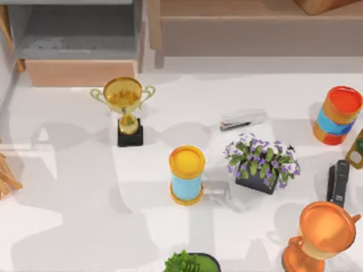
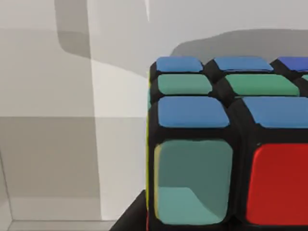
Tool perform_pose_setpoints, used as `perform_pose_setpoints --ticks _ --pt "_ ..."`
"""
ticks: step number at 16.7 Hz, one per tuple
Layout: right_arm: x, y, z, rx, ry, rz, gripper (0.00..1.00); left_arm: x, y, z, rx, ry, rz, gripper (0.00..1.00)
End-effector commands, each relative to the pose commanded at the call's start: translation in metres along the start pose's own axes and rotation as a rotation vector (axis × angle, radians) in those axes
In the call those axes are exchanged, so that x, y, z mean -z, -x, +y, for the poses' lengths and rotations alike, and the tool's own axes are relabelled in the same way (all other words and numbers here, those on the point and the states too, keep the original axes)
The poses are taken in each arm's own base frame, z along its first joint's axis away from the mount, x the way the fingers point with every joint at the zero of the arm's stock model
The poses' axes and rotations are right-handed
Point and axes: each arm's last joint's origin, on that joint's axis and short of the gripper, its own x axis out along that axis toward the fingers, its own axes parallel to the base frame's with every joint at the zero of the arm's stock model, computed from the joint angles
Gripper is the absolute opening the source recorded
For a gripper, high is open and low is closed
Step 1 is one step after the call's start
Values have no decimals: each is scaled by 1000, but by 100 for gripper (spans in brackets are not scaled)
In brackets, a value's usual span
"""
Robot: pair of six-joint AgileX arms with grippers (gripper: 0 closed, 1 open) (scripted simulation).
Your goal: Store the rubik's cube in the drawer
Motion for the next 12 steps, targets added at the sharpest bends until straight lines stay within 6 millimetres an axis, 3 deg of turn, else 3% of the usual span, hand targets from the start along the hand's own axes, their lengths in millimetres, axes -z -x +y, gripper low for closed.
perform_pose_setpoints --ticks 5,12 --pt "0 0 0 0 0 0 100 0 0 0 0 0 0 0" --pt "0 0 0 0 0 0 100 0 0 0 0 0 0 53"
